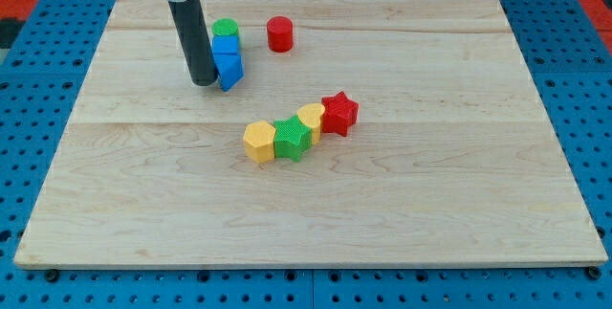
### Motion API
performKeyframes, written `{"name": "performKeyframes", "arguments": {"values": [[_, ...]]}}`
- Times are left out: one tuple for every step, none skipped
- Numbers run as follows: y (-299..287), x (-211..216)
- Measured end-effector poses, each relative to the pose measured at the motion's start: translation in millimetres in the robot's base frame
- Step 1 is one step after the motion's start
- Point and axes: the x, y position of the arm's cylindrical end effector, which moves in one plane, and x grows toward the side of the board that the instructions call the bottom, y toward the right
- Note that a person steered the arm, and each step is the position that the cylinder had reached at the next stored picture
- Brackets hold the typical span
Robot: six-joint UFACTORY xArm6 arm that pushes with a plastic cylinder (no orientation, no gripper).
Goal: Separate the green star from the yellow heart
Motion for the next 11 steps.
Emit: {"name": "performKeyframes", "arguments": {"values": [[-5,7],[-16,45],[-13,99],[-11,160],[51,171],[88,169],[115,164],[148,162],[149,145],[149,131],[146,117]]}}
